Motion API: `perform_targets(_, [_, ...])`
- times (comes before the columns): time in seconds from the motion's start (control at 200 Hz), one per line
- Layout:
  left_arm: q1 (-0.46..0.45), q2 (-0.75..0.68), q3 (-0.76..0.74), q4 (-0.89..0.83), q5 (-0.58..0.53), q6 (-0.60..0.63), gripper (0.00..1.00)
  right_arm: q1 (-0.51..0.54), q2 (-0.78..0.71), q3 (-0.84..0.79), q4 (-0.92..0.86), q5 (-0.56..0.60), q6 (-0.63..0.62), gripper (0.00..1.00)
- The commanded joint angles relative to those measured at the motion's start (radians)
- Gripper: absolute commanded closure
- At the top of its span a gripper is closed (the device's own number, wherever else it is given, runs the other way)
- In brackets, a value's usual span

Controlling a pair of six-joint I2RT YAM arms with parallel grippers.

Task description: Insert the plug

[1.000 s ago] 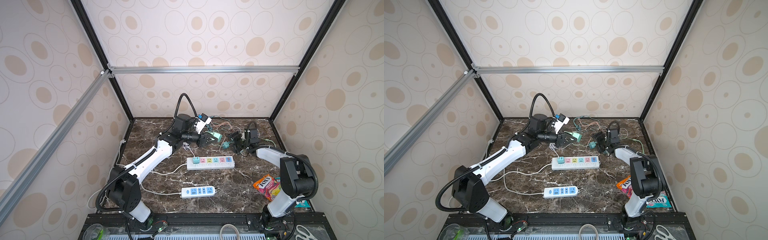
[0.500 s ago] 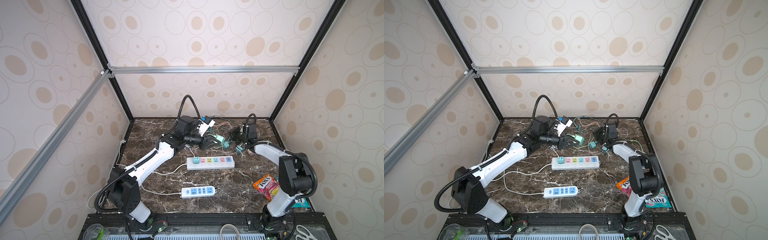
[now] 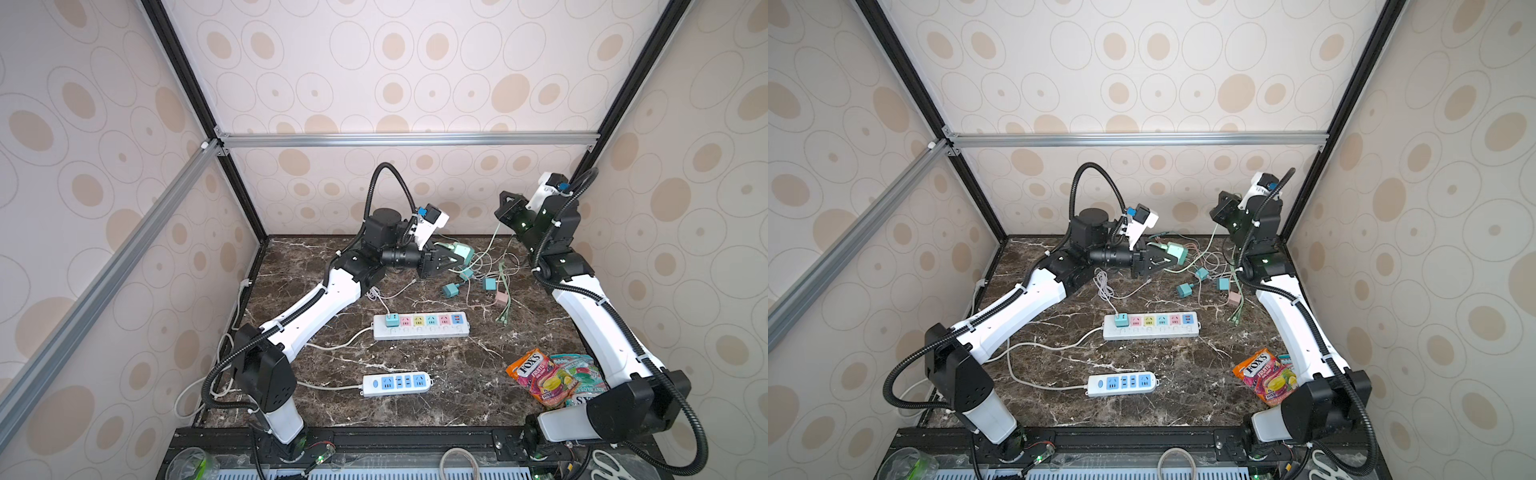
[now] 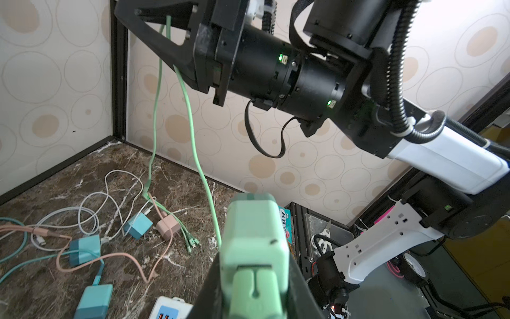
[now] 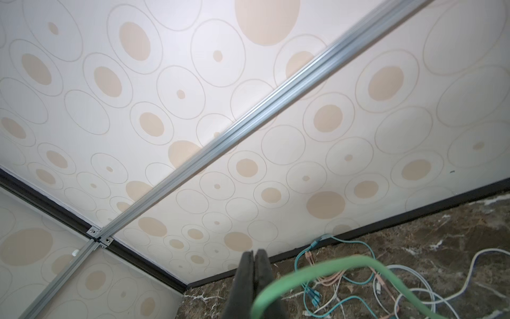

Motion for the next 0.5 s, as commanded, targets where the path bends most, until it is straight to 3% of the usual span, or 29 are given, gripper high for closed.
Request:
perform_targets(0.0, [-0.012, 0.035, 0.112, 0.005, 0.025, -0.003, 1.00, -0.002, 0.019, 0.145, -0.033, -0.008, -0.145, 1.00])
perform_targets(0.275, [-0.016, 0.074, 0.224, -0.047, 0.006, 0.024, 1.00, -0.002, 0.096, 0.469, -0.040, -0.121, -0.226, 1.00])
perform_targets(0.495, [-0.015, 0.046, 0.174, -0.104, -0.074, 0.072, 1.00, -0.002, 0.064, 0.320, 0.013, -0.105, -0.228, 1.00])
